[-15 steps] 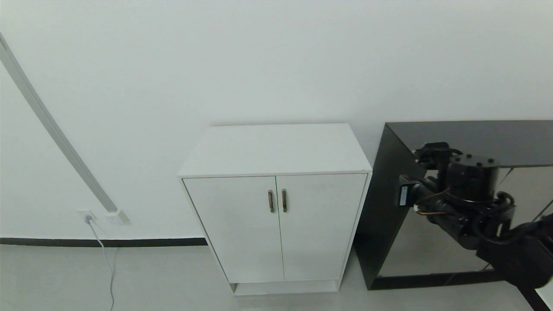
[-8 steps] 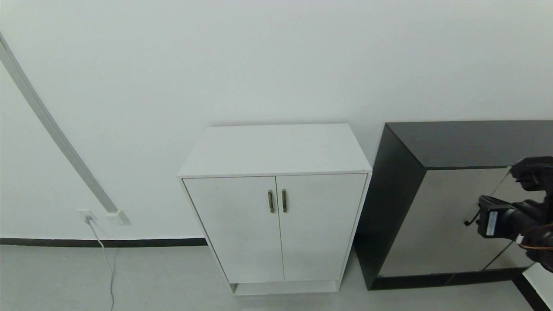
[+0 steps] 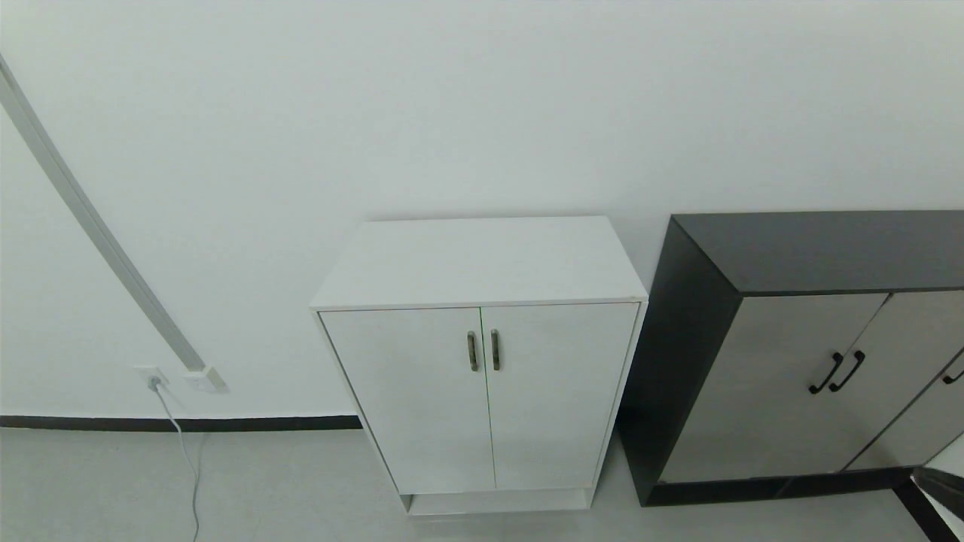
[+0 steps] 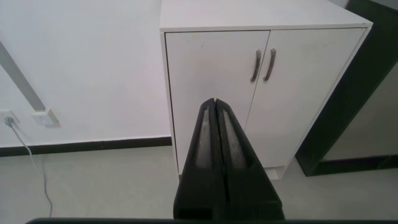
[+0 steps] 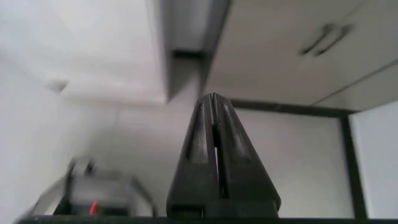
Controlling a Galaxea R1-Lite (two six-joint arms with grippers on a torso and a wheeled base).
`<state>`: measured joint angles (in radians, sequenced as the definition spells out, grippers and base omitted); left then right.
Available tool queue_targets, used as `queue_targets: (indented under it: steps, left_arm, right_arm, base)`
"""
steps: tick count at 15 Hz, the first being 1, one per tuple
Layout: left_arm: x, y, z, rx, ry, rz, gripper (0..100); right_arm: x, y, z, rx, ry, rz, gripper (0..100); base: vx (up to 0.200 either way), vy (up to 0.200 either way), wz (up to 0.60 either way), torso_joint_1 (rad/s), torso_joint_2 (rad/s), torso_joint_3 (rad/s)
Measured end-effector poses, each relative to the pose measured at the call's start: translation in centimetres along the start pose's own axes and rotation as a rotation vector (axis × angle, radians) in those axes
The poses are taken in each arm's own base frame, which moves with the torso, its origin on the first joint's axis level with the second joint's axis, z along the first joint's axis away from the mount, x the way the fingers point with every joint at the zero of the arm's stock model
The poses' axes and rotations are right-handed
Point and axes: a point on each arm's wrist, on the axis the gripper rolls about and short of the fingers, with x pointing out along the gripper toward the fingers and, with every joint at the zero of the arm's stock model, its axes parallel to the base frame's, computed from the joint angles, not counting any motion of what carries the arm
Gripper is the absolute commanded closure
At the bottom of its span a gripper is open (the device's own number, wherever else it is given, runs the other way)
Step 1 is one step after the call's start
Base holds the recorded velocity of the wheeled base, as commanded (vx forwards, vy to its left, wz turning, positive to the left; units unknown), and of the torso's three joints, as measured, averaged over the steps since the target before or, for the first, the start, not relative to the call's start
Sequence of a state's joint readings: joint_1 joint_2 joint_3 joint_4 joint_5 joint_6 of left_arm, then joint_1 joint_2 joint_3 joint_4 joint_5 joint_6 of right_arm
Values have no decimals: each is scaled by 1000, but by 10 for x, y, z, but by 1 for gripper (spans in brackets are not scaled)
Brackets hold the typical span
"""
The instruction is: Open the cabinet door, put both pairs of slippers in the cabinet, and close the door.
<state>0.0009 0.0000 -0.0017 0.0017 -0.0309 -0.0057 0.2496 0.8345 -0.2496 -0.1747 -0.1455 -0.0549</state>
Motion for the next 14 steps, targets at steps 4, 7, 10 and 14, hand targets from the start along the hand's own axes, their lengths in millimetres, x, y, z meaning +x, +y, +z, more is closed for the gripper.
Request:
queue_targets:
  steps: [4,7,10,14]
  left_arm:
    - [0,0,0,0,0,1,100]
    - [0,0,0,0,0,1,100]
    - [0,0,0,0,0,0,100]
    - [0,0,0,0,0,0,100]
  right_arm:
    - [-12,4,-48,-40,65,144,100]
    - [-13,6,-65,-44,99,192,100]
    - [-14,7,-76,-43,143,212,100]
    - [-15,7,-83,-44,199,233,100]
  base:
    - [0,0,0,0,0,0]
    - [0,0,0,0,0,0]
    - [0,0,0,0,0,0]
    - [0,0,0,0,0,0]
